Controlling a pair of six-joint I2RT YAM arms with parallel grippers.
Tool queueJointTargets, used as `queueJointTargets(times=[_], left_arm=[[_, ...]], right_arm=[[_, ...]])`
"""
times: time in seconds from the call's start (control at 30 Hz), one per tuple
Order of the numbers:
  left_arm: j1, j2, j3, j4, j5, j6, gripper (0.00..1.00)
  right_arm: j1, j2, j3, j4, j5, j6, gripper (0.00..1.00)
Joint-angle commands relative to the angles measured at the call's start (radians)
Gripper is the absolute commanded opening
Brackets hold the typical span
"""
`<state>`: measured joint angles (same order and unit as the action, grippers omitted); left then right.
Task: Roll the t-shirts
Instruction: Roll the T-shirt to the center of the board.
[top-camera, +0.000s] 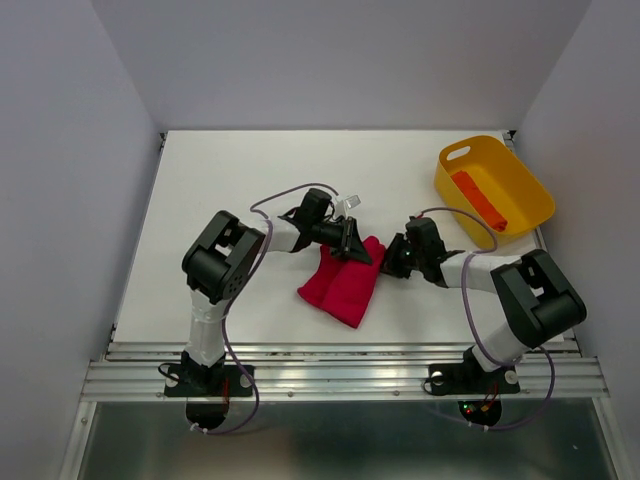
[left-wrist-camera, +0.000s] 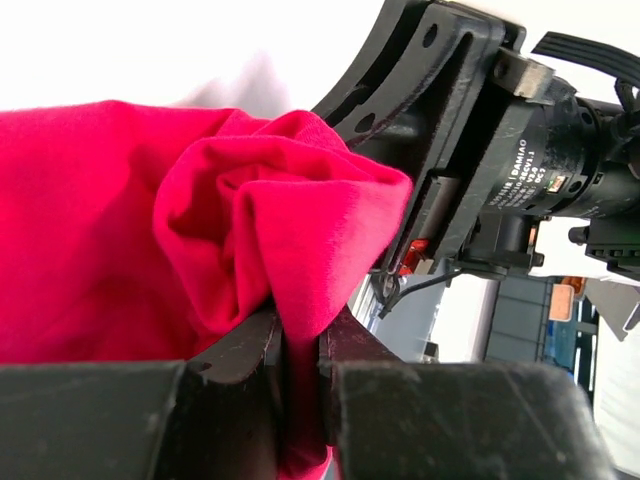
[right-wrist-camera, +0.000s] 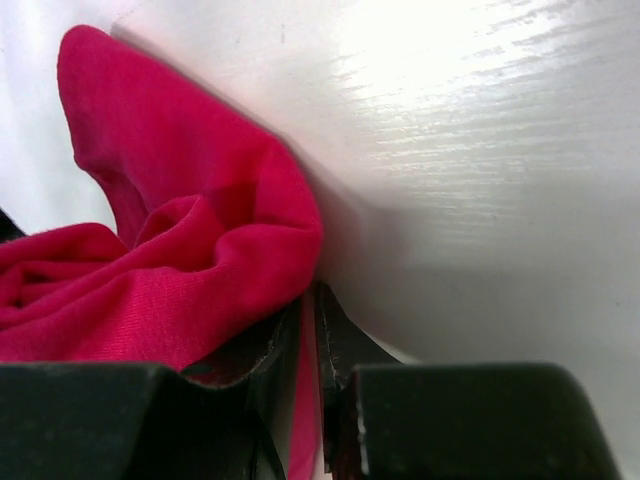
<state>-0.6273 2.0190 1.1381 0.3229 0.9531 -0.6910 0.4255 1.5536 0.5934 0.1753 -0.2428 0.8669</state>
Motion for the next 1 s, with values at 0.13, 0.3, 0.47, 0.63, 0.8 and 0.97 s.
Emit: queueJointTargets(times=[0.13, 0.3, 0.47, 0.63, 0.8, 0.97], left_arm=[[-0.009, 0.014, -0.012, 0.05, 0.001, -0.024, 0.0], [0.011, 0.014, -0.052, 0.07, -0.043, -0.039, 0.0], [0.012, -0.009, -0.078, 0.07, -0.089, -0.041, 0.0], [0.012, -0.016, -0.087, 0.07, -0.091, -0.035, 0.09], [0.012, -0.035, -0.057, -0.029, -0.128, 0.034, 0.52], [0.014, -0.086, -0.005, -0.174, -0.184, 0.132, 0.77]], right_arm=[[0.001, -0.003, 0.049, -0.063, 0.083, -0.032, 0.17], [0.001, -0.079, 0.083, -0.244, 0.197, -0.052, 0.19], [0.001, -0.216, 0.082, -0.333, 0.238, -0.075, 0.21], [0.001, -0.262, 0.129, -0.375, 0.223, -0.095, 0.21], [0.05, -0.222, 0.186, -0.356, 0.189, -0.097, 0.21], [0.075, -0.147, 0.252, -0.32, 0.162, -0.098, 0.2]])
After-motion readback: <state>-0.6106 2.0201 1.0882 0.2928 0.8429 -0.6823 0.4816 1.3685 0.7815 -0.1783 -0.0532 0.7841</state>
